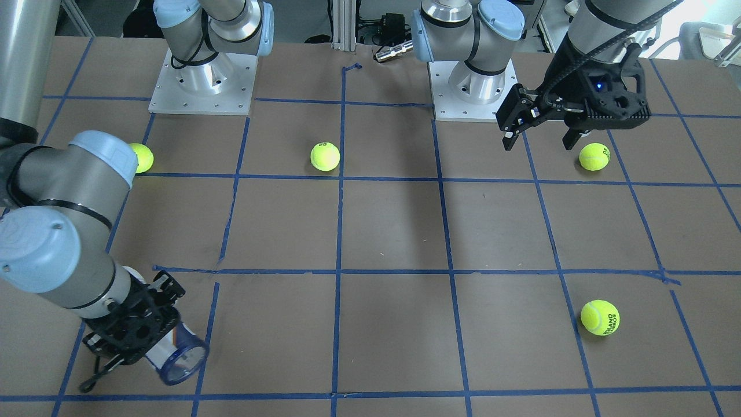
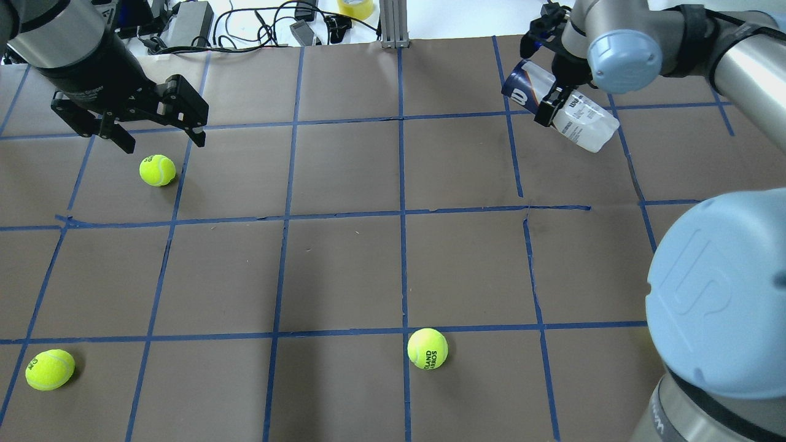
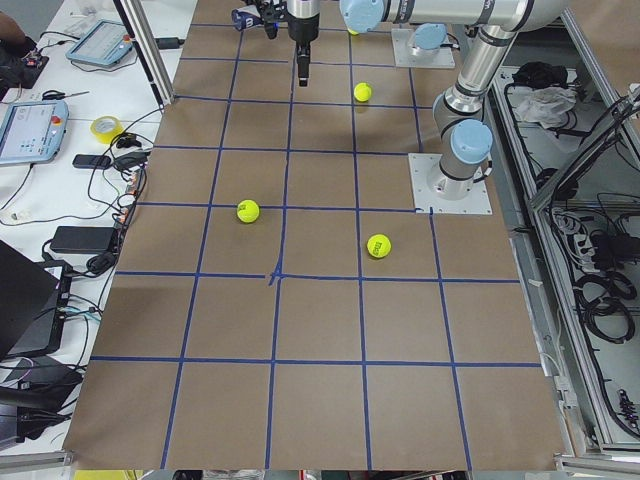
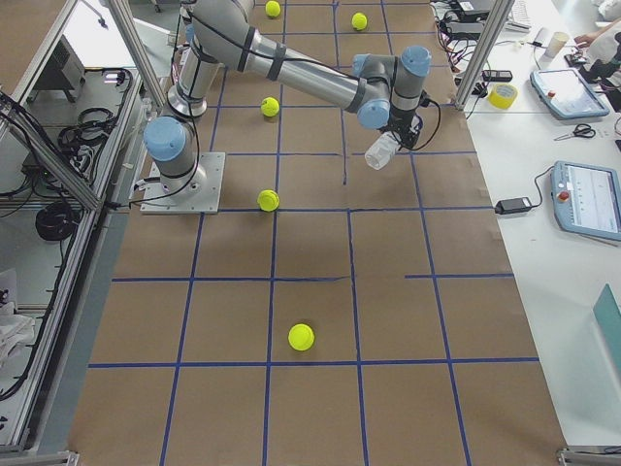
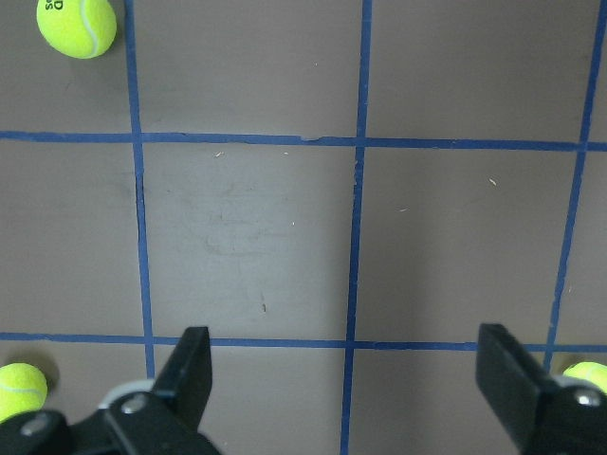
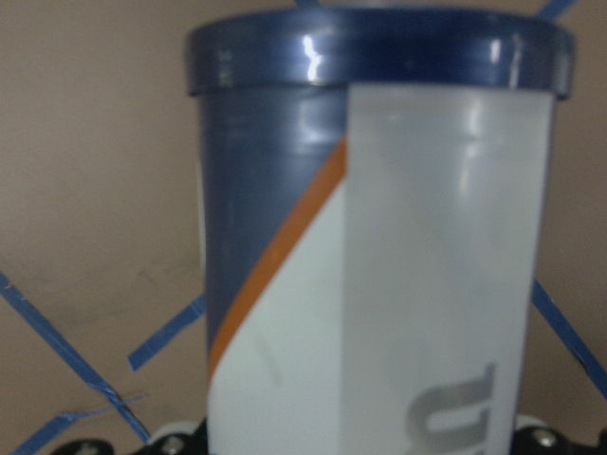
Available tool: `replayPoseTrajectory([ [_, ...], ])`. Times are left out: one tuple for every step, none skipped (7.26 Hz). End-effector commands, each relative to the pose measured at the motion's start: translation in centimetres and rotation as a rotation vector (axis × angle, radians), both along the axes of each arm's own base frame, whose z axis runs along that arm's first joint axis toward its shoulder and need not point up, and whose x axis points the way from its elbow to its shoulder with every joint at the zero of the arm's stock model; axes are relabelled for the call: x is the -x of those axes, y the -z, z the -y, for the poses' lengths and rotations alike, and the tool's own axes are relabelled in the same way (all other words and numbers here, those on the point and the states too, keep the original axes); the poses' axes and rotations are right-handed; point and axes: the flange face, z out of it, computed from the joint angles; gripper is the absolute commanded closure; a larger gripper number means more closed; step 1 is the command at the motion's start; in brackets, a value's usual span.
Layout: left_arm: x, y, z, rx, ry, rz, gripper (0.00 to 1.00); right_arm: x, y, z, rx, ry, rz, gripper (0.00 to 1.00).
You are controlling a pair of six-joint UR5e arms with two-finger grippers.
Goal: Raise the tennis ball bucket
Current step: 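Carry the can toward the table centre and lay it on its side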
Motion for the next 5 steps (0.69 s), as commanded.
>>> replayPoseTrajectory([
  [-2.3, 0.0, 0.4, -0.001, -0.005, 0.007, 0.0, -11.7, -1.1, -2.5, 0.076, -0.328, -0.013, 0.35],
  [-3.8, -0.1, 0.7, 0.002, -0.026, 0.011, 0.0, -15.8, -1.0, -4.3, 0.096, -0.408, -0.024, 0.35],
  [-5.1, 0.1, 0.7, -0.003, -0.049, 0.008, 0.0, -20.2, 0.9, -6.5, 0.083, -0.58, -0.037, 0.34],
  [-5.7, -0.1, 0.7, 0.002, -0.061, 0.011, 0.0, -24.0, 2.6, -8.3, 0.14, -0.658, -0.037, 0.34],
  [-5.7, -0.1, 0.7, 0.0, -0.065, 0.012, 0.0, -26.8, 4.4, -10.3, 0.143, -0.703, -0.033, 0.34],
])
